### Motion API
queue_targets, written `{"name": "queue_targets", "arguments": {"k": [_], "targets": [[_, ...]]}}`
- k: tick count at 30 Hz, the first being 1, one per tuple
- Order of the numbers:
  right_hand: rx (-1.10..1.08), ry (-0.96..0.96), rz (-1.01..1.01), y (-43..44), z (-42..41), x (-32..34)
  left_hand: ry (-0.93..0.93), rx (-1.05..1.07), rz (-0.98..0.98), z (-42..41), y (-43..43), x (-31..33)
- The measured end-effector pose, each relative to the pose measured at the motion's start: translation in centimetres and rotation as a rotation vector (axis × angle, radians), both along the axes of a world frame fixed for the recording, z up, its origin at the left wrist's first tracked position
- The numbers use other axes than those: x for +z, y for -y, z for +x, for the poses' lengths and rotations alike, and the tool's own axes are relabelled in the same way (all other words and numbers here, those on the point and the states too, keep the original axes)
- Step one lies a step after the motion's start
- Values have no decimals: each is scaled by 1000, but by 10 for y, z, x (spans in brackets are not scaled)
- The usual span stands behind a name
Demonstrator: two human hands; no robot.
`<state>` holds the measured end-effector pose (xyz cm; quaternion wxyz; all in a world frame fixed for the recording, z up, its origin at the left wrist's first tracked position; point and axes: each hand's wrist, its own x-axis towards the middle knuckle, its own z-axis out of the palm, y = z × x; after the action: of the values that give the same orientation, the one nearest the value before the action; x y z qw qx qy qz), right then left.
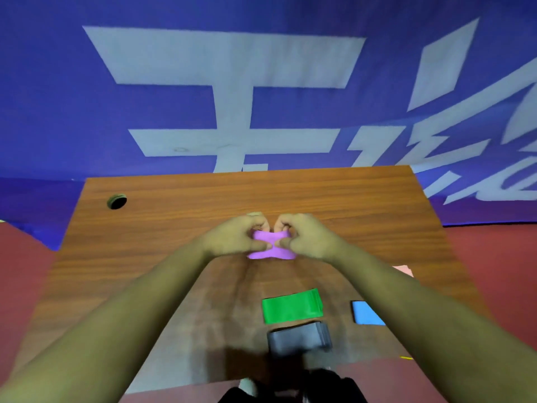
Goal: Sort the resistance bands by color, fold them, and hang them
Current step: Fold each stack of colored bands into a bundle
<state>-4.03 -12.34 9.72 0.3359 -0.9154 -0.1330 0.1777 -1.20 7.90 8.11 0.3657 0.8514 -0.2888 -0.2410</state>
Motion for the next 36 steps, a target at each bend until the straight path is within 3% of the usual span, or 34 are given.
{"name": "queue_targets", "arguments": {"k": [4,12,19,24,29,36], "targets": [[-3,28,108,8,17,77,-52,12,-51,16,-5,80],[41,-46,320,54,42,184,20,109,-181,22,24,193],[76,16,301,89,48,237,11,189,-240,18,65,242],[62,-84,460,106,62,265,115,251,-187,20,89,272],[100,-54,467,116,69,282,177,308,-124,20,104,295],[123,10,550,112,74,318,140,336,-361,18,104,320]]}}
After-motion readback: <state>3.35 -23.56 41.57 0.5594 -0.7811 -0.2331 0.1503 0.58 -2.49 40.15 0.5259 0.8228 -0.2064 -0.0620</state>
